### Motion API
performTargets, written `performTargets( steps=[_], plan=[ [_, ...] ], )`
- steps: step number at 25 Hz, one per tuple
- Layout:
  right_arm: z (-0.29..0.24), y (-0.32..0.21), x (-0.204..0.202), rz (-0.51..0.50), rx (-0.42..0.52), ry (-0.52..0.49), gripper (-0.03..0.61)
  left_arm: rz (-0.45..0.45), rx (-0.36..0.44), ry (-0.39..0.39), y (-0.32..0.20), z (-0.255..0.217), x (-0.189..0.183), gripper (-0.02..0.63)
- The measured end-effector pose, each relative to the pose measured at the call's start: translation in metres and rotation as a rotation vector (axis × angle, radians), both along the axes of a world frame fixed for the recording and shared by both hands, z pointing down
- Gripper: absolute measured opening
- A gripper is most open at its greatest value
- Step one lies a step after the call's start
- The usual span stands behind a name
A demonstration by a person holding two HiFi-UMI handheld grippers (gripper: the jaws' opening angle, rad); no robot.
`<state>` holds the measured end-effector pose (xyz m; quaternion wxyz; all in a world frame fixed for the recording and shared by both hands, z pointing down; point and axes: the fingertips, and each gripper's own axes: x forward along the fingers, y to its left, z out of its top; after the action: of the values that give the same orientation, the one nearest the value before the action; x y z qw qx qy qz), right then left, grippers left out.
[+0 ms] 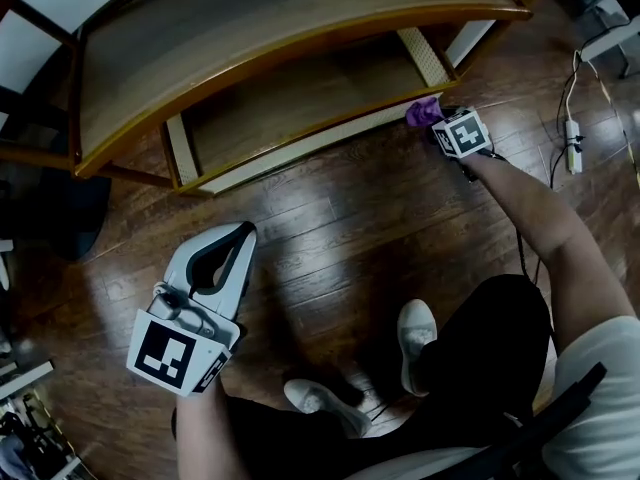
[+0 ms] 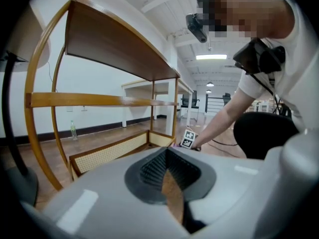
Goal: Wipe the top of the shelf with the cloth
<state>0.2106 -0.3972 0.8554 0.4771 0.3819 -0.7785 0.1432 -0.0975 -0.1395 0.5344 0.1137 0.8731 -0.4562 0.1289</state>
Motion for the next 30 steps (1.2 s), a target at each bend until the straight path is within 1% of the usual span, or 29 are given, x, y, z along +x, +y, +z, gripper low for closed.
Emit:
performTargets(
  steps=[2,4,7,9,11,12,13,15,17,19,22,24,26,28,30],
  plan=[
    [0.001,-0.008,0.03,0.04,0.002,0.047,0.098,0.0,0.0,-0.002,0.001,0.0,0.002,0.018],
    [-0.001,-0.016,0.055,0.093,0.01,0.07,0.098,-0.002,-0.003,-0.004,0.001,0.001,0.002,0.018],
    [-0.009,-0.028,0.077,0.145,0.032,0.087,0.098,-0.01,-0.004,0.0,0.002,0.0,0.001,0.018],
    [-0.012,-0.029,0.079,0.158,0.037,0.084,0.098,-0.021,0.002,0.004,0.003,-0.003,-0.001,0.018],
    [-0.012,-0.02,0.071,0.152,0.022,0.074,0.098,-0.031,0.011,0.006,0.003,-0.007,-0.004,0.018],
    [-0.01,-0.01,0.063,0.126,0.008,0.076,0.098,-0.035,0.019,0.001,0.002,-0.01,-0.006,0.018],
    [-0.009,0.002,0.051,0.076,-0.006,0.084,0.098,-0.041,0.029,-0.009,0.001,-0.012,-0.01,0.018],
    [-0.009,0.035,0.008,-0.082,-0.027,0.096,0.098,-0.067,0.05,-0.042,-0.003,-0.018,-0.023,0.018],
    [-0.011,0.074,-0.056,-0.257,-0.05,0.073,0.098,-0.108,0.069,-0.063,-0.004,-0.026,-0.043,0.018],
    [-0.005,0.113,-0.123,-0.403,-0.085,0.035,0.098,-0.163,0.089,-0.053,-0.002,-0.037,-0.064,0.018],
    [0.001,0.162,-0.223,-0.583,-0.122,-0.02,0.098,-0.233,0.11,0.001,0.0,-0.051,-0.086,0.018],
    [0.0,0.189,-0.28,-0.667,-0.132,-0.065,0.098,-0.25,0.111,0.028,0.001,-0.053,-0.09,0.018],
    [-0.001,0.211,-0.327,-0.72,-0.131,-0.113,0.098,-0.259,0.108,0.023,0.005,-0.055,-0.092,0.018],
    [-0.001,0.224,-0.368,-0.756,-0.121,-0.15,0.098,-0.28,0.103,0.01,0.011,-0.057,-0.098,0.018],
    [0.0,0.23,-0.399,-0.785,-0.107,-0.165,0.098,-0.299,0.089,0.02,0.017,-0.055,-0.1,0.018]
  ],
)
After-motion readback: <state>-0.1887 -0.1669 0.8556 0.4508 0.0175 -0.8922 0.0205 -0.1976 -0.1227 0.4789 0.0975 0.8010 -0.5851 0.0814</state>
